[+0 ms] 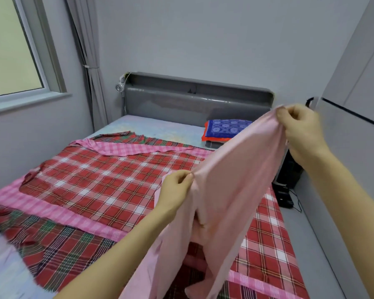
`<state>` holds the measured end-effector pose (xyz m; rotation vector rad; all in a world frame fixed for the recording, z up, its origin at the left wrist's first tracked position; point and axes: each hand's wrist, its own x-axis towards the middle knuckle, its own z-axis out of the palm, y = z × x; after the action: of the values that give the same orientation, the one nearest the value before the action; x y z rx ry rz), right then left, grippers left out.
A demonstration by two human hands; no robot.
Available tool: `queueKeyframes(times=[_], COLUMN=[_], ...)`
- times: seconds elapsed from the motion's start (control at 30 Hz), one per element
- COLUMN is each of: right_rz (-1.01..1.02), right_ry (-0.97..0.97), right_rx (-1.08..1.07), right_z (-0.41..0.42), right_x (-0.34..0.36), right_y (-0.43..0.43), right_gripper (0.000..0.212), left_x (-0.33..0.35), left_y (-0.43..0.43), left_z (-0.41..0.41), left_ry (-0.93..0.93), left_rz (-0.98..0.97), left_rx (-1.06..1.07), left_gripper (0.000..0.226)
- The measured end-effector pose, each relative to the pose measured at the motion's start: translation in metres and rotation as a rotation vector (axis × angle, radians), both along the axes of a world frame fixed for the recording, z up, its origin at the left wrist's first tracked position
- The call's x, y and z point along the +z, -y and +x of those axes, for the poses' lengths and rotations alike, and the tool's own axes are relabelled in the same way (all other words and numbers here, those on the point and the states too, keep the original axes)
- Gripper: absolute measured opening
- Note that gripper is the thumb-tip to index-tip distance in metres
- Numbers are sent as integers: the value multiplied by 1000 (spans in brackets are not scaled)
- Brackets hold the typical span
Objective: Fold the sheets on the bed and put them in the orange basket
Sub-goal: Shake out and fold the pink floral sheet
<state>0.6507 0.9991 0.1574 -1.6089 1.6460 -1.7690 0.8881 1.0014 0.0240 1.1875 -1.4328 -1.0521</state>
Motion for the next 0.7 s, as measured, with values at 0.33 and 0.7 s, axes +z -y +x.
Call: queueKeyframes(times=[0.33, 0.7], right_rz=[422, 313], right_ry=[-294, -452], right_rx=[-50, 501], right_z=[10, 84], right_x=[-107, -89], right_y=[-34, -59], right_gripper=[25, 12], left_x=[43, 54], left_y=[-23, -23], left_z=[13, 24], left_ry=[373, 343], left_rz=[-116, -131], left_rx=[-422, -511], left_gripper=[17, 13])
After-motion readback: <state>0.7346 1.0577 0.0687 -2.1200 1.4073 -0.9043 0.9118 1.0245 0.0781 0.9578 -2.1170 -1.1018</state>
